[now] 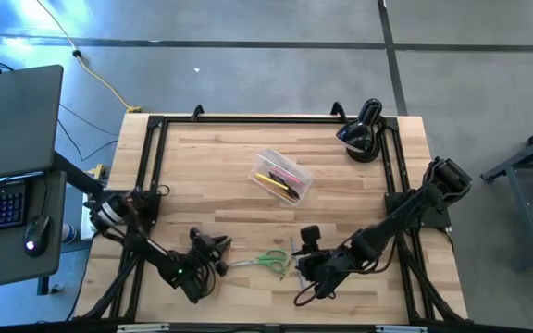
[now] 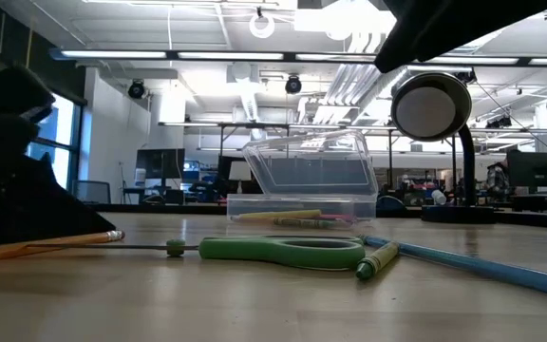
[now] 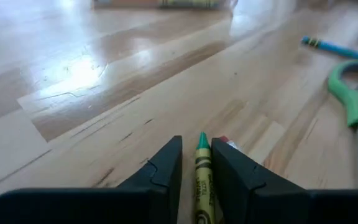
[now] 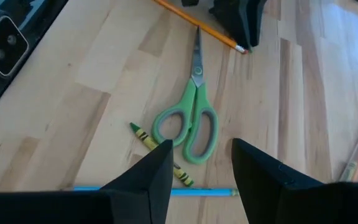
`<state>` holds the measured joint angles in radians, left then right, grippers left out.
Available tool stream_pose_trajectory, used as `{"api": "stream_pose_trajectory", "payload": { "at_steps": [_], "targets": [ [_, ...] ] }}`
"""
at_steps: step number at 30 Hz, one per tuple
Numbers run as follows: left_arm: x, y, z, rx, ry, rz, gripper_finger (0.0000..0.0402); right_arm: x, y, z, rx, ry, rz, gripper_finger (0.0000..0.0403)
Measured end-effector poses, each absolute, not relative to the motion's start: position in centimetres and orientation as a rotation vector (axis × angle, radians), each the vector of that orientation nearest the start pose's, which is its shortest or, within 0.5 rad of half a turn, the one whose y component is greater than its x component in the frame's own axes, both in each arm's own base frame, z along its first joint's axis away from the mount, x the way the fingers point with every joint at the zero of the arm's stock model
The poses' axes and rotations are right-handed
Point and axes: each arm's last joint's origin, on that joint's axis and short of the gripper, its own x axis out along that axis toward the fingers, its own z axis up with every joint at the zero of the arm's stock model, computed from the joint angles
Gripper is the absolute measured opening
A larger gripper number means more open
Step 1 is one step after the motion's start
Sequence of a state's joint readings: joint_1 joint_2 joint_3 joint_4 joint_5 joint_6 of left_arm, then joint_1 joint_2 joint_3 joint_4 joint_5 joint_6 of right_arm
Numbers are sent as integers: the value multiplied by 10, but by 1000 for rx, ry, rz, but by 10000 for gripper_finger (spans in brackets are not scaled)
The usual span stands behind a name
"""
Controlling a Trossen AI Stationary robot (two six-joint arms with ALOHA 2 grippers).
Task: Pick & place school supplies into a supply box
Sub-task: Put the left green crayon into the supply box
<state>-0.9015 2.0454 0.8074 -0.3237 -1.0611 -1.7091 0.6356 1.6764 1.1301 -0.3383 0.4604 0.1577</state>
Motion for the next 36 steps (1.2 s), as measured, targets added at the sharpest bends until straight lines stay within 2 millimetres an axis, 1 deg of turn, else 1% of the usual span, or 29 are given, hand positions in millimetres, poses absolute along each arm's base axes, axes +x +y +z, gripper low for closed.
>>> {"api": "stream_pose_trajectory", "payload": {
  "at_steps": [4,7,12,15,17,21,25,30,36],
  "targets": [
    [191,-202,32,-248,374,687,111,288,196,218,-320,761,107,142],
    [191,-203,25,-191,268,681,90,287,196,217,-320,764,107,142],
    [193,-203,23,-199,244,682,26,287,196,217,-329,764,113,142],
    [193,-203,23,-202,241,681,24,287,196,217,-341,763,115,142],
    [194,-205,24,-207,242,681,36,287,196,217,-342,762,115,142],
    [198,-210,25,-209,281,679,87,287,196,217,-342,762,115,142],
    [204,-218,28,-180,327,660,120,287,196,217,-342,762,115,142],
    [207,-223,30,-166,385,653,137,287,196,217,-341,763,119,142],
    [210,-218,30,-171,396,672,141,287,196,217,-340,763,118,142]
  ]
}}
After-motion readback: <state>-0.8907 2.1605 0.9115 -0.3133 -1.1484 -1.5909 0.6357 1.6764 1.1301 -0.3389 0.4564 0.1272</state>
